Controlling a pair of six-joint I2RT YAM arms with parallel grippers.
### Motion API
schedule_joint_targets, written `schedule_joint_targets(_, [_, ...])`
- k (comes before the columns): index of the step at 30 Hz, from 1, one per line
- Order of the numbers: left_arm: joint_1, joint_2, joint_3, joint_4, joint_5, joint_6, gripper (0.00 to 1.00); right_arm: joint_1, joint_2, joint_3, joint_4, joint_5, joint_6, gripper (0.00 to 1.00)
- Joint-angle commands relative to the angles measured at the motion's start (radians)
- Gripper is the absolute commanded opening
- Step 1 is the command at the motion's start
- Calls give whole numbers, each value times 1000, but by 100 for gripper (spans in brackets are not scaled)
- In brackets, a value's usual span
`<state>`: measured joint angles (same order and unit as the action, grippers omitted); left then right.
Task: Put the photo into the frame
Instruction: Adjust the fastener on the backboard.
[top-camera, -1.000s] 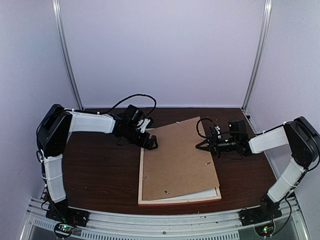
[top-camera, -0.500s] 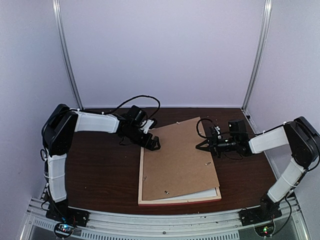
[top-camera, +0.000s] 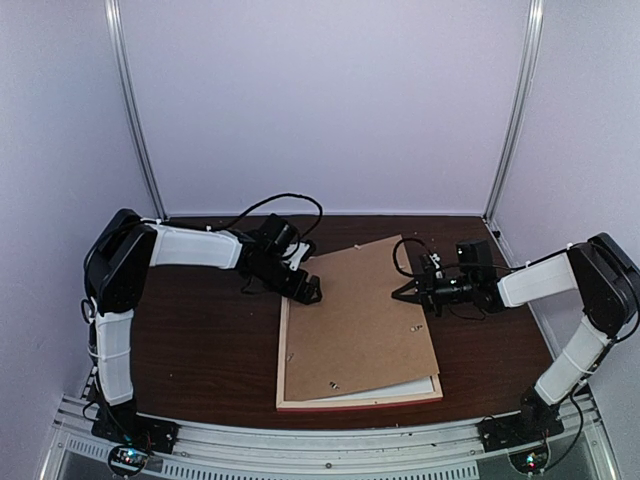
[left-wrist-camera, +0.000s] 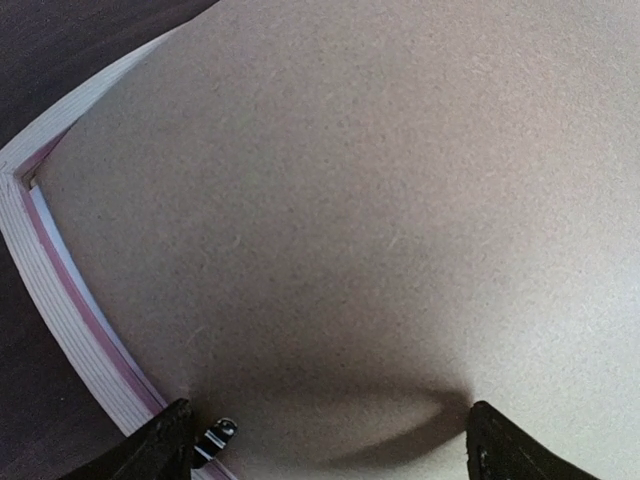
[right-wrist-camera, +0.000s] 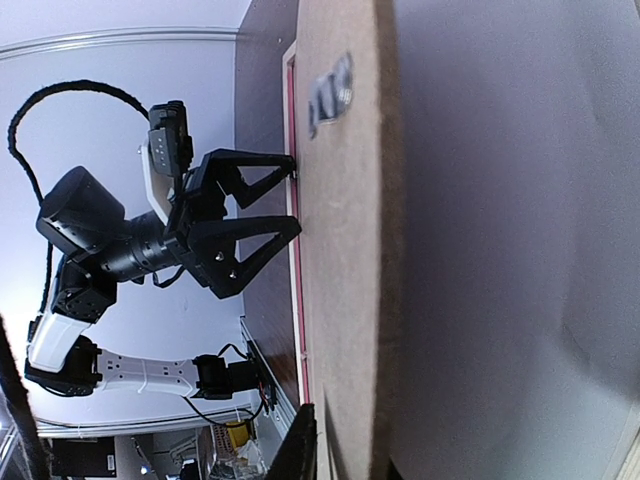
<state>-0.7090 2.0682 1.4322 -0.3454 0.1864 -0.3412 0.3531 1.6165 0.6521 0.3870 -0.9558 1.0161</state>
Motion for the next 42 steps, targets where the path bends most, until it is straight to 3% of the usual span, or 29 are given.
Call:
schedule_joint_targets(1, [-31,-25,-29,-69,15,-68,94,9,-6,11,25,-6,-15,11])
schedule_joint_targets(13, [-38,-54,-48,-73,66,-134,93,8,4,9,25,-4,-23,11])
schedule_joint_targets(27, [-45,-151,-96,-73,58,-134,93,7,28,63,-94,-3,-110,12])
schedule_joint_targets(42, [-73,-277,-219,-54,-79,-185,97,7,66,120,-237,12,-227,17])
